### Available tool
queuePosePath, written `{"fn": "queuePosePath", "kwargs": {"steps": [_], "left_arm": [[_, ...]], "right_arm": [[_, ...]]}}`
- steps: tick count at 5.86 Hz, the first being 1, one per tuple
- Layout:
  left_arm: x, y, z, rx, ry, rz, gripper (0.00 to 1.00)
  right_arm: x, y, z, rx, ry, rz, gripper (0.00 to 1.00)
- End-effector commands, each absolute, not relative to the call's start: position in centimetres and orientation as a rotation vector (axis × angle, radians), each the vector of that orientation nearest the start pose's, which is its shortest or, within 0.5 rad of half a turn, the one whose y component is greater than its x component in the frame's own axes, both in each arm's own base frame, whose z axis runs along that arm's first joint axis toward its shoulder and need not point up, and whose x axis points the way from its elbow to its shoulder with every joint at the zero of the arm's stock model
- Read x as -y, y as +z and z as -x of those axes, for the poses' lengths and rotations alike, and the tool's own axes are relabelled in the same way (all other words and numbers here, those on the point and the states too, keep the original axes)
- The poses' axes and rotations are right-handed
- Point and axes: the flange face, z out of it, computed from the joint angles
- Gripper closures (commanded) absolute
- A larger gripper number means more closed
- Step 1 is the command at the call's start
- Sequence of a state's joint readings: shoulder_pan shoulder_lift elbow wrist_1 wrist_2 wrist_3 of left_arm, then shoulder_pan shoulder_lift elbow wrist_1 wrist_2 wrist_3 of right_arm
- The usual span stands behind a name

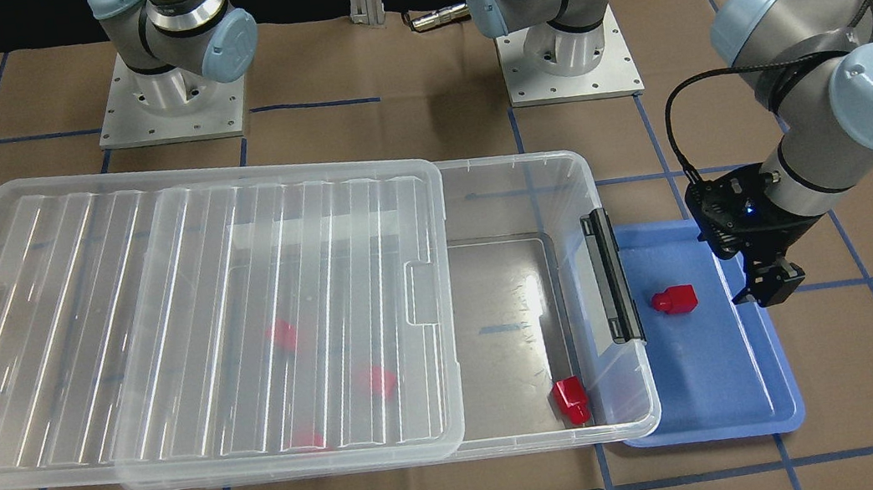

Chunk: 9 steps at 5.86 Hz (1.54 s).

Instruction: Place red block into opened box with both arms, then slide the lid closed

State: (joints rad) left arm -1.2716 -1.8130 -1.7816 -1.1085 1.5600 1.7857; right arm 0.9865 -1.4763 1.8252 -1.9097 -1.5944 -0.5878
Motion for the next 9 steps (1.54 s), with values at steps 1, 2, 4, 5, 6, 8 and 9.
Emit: {"fn": "queuePosePath", "kwargs": {"steps": [1, 2, 4, 5, 6, 8, 9], "left_arm": [[56.0, 25.7, -5.2, -2.270, -0.013, -2.202, 0.03], [55.3, 23.8, -4.9, -2.247, 0.020, -2.273, 0.03], [54.1, 20.5, -4.3, -2.235, 0.016, -2.299, 0.03], [54.3, 18.9, -4.1, -2.242, 0.030, -2.317, 0.03], [54.7, 18.3, -3.3, -2.219, 0.027, -2.332, 0.04], [54.9, 18.3, -3.2, -2.203, 0.014, -2.324, 0.34], [55.1, 18.5, -3.3, -2.200, 0.011, -2.321, 0.65]], "right_arm": [[48.6, 35.3, 19.7, -3.168, 0.036, -0.048, 0.00], [48.1, 35.3, 20.9, -3.173, 0.032, -0.087, 0.00], [47.7, 36.4, 20.7, -3.190, 0.016, -0.096, 0.00], [47.3, 38.3, 19.9, -3.209, -0.025, -0.105, 0.00], [46.7, 41.5, 18.7, -3.212, -0.039, -0.150, 0.00], [48.2, 48.7, 12.5, -3.167, 0.052, -0.221, 0.00], [48.9, 52.2, 8.5, -3.146, 0.082, -0.274, 0.00]]}}
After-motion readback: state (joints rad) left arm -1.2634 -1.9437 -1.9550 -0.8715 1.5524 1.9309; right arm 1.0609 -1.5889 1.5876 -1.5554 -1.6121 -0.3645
